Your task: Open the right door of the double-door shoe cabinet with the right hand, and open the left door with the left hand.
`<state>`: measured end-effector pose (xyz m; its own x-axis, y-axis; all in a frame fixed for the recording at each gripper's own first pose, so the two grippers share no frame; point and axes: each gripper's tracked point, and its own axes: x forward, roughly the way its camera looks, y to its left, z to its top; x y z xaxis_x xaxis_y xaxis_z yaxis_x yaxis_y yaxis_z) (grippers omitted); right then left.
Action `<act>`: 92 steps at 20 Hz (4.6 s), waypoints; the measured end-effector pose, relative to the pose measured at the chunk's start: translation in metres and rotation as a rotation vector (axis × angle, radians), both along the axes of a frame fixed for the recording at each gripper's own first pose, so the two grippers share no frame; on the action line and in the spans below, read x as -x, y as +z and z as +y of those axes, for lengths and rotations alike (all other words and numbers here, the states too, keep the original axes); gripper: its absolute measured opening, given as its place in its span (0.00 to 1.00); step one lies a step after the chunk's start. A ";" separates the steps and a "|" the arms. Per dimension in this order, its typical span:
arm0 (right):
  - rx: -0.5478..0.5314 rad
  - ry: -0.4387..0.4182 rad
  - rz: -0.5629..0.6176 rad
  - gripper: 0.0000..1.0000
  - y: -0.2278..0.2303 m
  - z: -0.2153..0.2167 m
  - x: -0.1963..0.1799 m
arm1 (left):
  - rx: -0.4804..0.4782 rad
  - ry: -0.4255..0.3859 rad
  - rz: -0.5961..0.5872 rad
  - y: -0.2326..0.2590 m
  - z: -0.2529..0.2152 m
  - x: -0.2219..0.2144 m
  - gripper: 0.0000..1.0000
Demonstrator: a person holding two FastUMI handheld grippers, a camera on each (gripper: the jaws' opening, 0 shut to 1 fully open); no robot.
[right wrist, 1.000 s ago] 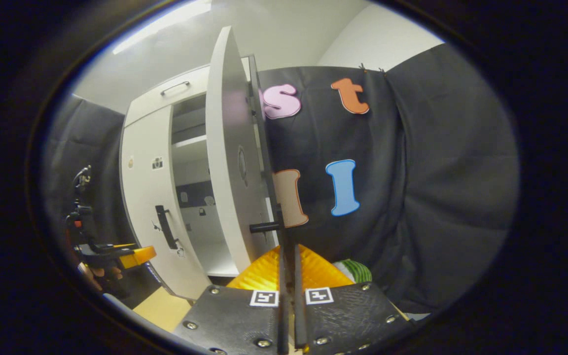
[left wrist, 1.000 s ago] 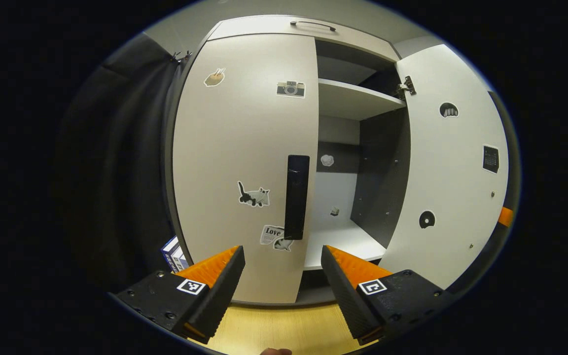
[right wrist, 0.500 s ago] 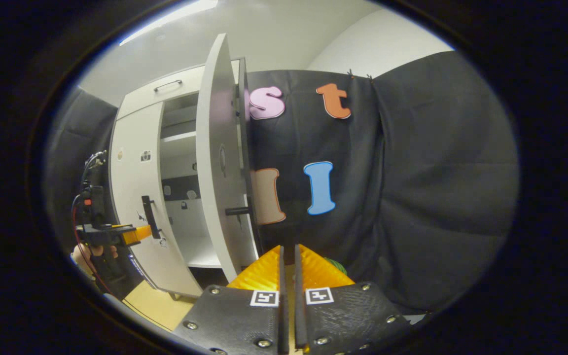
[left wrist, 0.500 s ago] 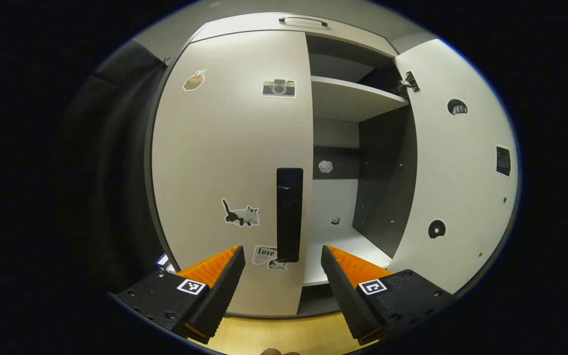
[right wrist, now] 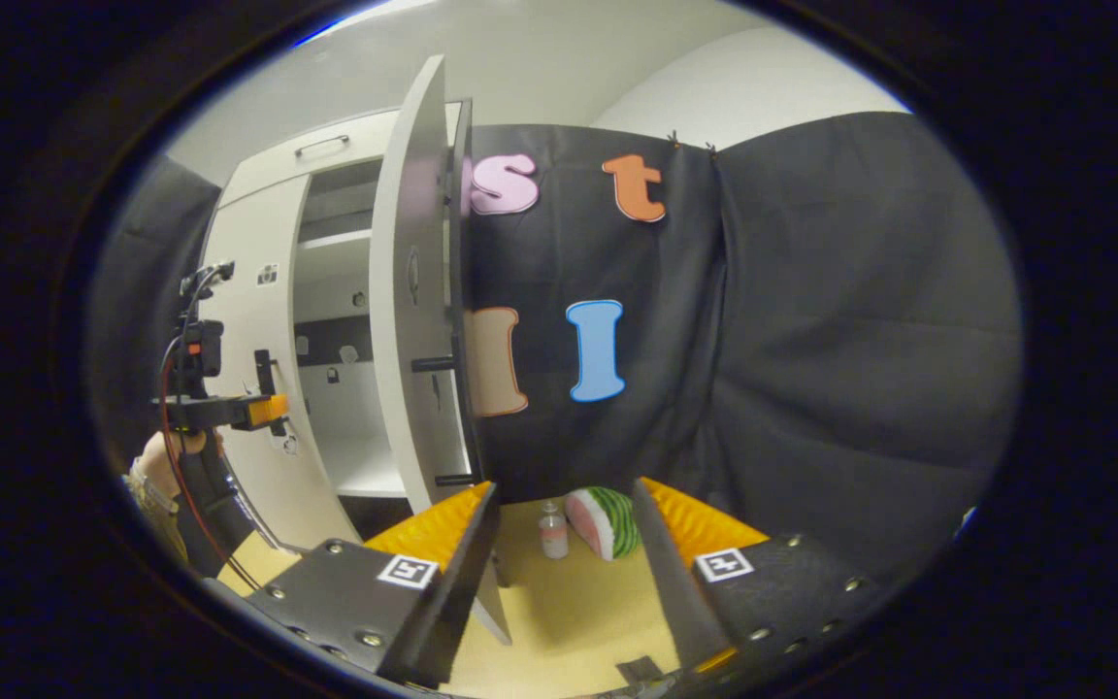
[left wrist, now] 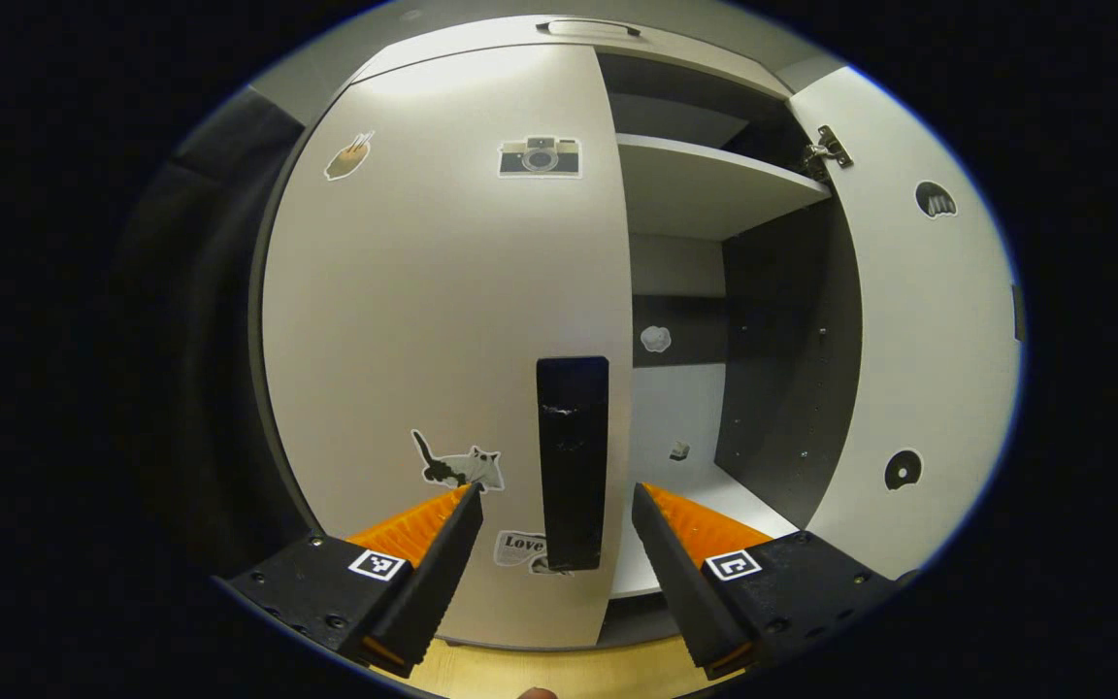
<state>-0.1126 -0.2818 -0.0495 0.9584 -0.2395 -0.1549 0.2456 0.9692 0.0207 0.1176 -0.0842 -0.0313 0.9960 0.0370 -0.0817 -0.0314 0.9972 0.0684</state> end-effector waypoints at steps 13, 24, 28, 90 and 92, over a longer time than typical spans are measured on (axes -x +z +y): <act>-0.062 -0.047 0.013 0.86 -0.014 -0.014 0.001 | -0.016 0.040 -0.024 0.006 0.005 -0.019 0.65; -0.022 -0.005 0.046 0.78 -0.018 0.000 0.000 | -0.008 -0.002 -0.048 0.006 -0.005 -0.020 0.29; -0.026 -0.008 0.043 0.88 -0.017 -0.001 0.010 | 0.004 -0.020 -0.036 0.005 -0.005 -0.016 0.26; -0.204 0.155 0.015 0.88 -0.030 0.098 -0.005 | 0.051 -0.038 0.016 0.008 0.114 0.130 0.08; -0.200 0.154 0.022 0.88 -0.034 0.098 -0.002 | 0.027 0.004 0.015 0.009 0.127 0.132 0.06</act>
